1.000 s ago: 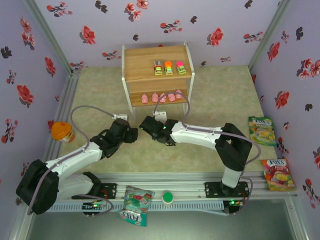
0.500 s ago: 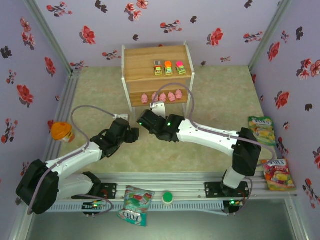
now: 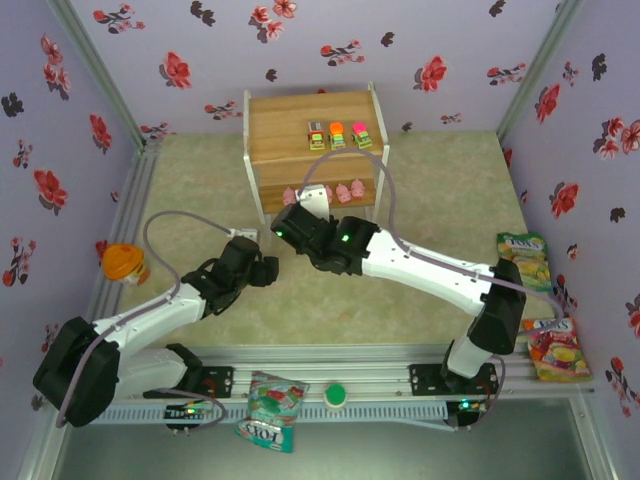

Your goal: Place and organize the plastic toys onto the shelf

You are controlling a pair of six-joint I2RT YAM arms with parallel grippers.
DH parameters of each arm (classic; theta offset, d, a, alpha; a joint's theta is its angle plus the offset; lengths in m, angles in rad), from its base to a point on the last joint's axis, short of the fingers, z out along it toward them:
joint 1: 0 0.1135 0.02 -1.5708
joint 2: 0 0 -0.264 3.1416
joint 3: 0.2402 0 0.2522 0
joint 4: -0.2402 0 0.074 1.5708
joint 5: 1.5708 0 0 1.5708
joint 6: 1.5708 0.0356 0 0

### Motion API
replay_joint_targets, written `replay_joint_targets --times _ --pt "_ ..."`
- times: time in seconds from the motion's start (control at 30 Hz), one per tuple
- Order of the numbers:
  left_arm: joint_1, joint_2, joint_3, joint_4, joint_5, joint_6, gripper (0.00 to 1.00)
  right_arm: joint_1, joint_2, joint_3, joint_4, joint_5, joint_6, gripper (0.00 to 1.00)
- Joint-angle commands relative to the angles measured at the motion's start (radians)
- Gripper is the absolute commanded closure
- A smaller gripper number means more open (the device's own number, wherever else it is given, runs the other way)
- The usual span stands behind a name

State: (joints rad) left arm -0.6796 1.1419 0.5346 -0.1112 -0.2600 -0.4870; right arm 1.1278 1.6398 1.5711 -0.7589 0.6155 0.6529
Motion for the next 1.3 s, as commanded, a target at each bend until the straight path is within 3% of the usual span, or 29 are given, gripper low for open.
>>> replay_joint_targets --times 0.0,0.6,1.27 --pt "0.005 0.007 0.002 0.019 0.009 0.026 0.23 0.007 -0.033 0.073 -0.040 0.057 -0.065 0.74" --pt "0.004 0.008 0.005 0.022 0.017 0.030 0.23 -0.001 0.108 0.503 -0.062 0.091 -0.244 0.73" --pt "0.004 0.002 0.008 0.019 0.016 0.036 0.23 -0.162 0.413 0.968 -0.231 -0.058 -0.277 0.72"
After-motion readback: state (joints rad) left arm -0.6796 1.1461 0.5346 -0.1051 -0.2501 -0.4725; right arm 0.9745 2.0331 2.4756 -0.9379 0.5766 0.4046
